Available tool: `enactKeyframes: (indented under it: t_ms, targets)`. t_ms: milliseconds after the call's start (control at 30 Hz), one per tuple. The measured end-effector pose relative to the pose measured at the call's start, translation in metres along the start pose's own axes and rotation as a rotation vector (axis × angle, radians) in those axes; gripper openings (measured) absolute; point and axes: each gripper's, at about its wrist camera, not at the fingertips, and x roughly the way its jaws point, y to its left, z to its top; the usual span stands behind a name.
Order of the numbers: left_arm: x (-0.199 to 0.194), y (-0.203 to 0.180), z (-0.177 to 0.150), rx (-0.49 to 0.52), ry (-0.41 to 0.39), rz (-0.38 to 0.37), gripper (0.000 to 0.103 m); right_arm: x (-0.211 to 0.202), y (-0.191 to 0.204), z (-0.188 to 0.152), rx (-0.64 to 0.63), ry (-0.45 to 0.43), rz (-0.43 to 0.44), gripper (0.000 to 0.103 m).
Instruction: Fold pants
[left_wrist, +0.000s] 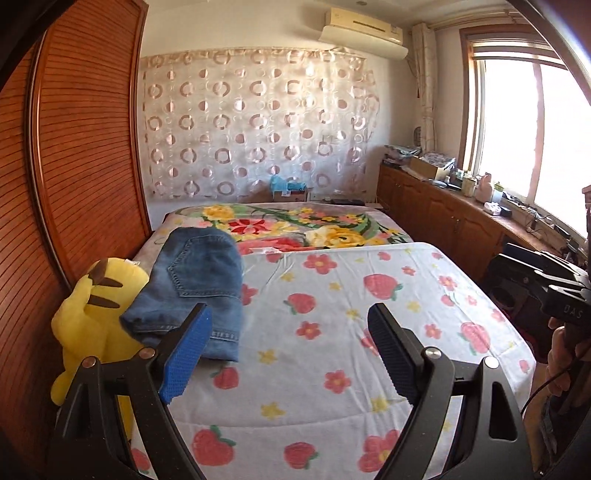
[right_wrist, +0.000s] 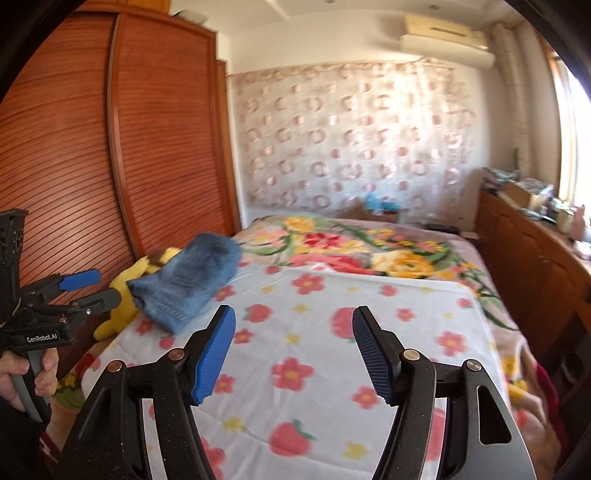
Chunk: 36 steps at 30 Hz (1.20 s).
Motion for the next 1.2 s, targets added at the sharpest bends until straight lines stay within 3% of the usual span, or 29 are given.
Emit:
enactKeyframes:
  t_ms: [333, 733, 1200]
  targets:
    - [-0.011, -0.028, 0.009, 0.018, -0.020, 0.005, 0.086, -0.063, -0.010, -0.012, 0.064, -0.048, -0.093, 0.068]
    - [-0.019, -0.036, 0.009, 0.018, -0.027, -0.001, 0.086, -0.053, 0.009, -0.013, 0.050, -0.049, -0.121, 0.068]
    - [-0.039, -0.053, 0.012, 0.028, -0.060, -0.004, 0.086, -0.049, 0.001, -0.014, 0.054, -0.050, -0.113, 0.068]
